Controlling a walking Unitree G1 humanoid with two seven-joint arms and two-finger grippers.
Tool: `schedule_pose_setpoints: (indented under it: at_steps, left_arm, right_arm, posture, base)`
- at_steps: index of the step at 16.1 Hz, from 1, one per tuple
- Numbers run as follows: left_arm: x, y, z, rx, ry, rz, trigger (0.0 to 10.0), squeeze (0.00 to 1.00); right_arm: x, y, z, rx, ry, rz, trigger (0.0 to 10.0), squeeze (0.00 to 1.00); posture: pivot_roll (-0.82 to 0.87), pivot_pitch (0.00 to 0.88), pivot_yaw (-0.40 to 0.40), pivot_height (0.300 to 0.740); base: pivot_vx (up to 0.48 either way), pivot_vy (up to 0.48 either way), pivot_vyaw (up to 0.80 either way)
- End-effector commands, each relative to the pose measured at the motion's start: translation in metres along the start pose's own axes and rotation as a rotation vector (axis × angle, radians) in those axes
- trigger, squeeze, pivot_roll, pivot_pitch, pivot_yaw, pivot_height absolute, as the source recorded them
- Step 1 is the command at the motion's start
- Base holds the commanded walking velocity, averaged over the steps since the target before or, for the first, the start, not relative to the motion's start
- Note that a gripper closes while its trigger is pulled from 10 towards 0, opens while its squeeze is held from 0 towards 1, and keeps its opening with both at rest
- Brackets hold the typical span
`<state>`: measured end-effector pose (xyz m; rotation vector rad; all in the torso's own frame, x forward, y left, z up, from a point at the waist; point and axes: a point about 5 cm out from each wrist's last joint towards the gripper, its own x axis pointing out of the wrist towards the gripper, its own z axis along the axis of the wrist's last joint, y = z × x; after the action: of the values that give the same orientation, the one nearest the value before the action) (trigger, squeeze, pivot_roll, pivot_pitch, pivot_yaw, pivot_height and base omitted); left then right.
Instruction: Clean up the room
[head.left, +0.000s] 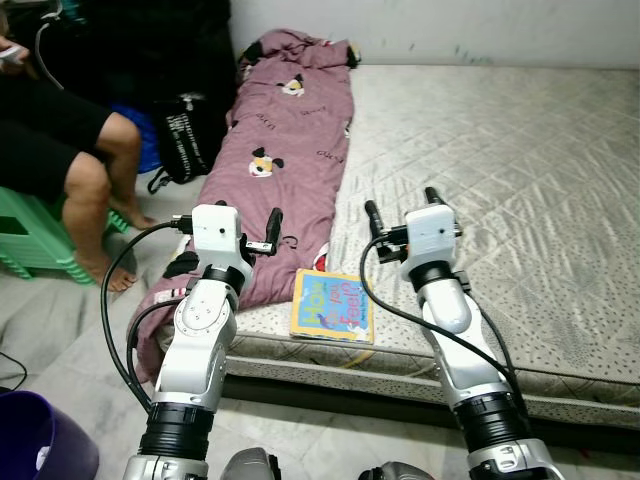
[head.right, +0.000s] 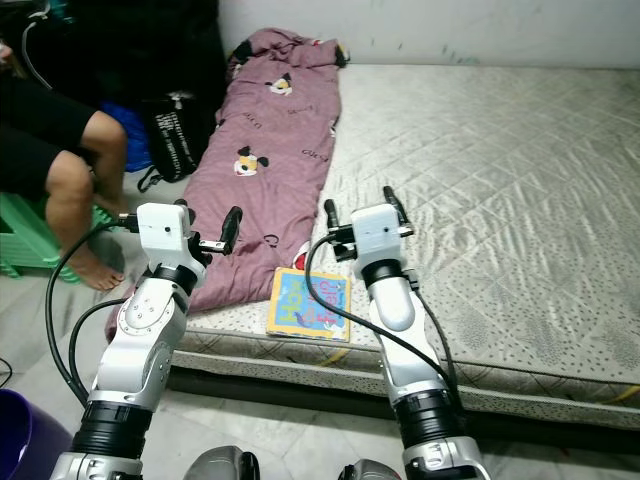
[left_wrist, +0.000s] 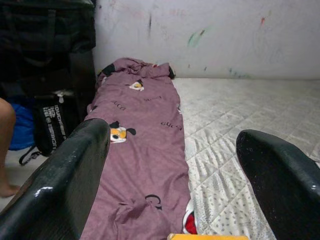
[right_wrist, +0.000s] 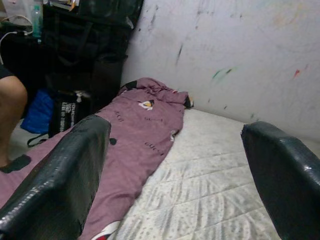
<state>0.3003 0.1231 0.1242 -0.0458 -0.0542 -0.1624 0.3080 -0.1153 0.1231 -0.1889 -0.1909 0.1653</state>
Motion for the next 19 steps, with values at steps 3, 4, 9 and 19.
schedule_pose_setpoints:
  at_steps: [3,4,9,19]
  left_arm:
    - [-0.004,0.006,0.003,0.001,-0.019,0.050,10.0,0.00]
    - [-0.006,0.006,0.004,0.002,-0.024,0.061,10.0,0.00]
    - [-0.016,0.011,0.003,-0.002,-0.027,0.128,10.0,0.00]
    - [-0.009,0.004,0.004,-0.013,-0.017,0.070,10.0,0.00]
  right_arm:
    - [0.005,0.004,0.002,0.020,-0.009,0.032,10.0,0.00]
    - [0.006,0.004,0.001,0.019,-0.006,0.040,10.0,0.00]
    - [0.012,0.008,-0.002,0.016,0.006,0.105,10.0,0.00]
    - [0.010,0.005,-0.003,0.023,0.007,0.079,10.0,0.00]
  posture:
    - [-0.01,0.000,-0.007,0.740]
    - [0.01,0.000,-0.016,0.740]
    - [0.06,0.000,-0.077,0.740]
    - [0.02,0.000,-0.041,0.740]
  base:
    - [0.000,0.000,0.00]
    - [0.000,0.000,0.00]
    - [0.000,0.000,0.00]
    - [0.000,-0.173,0.00]
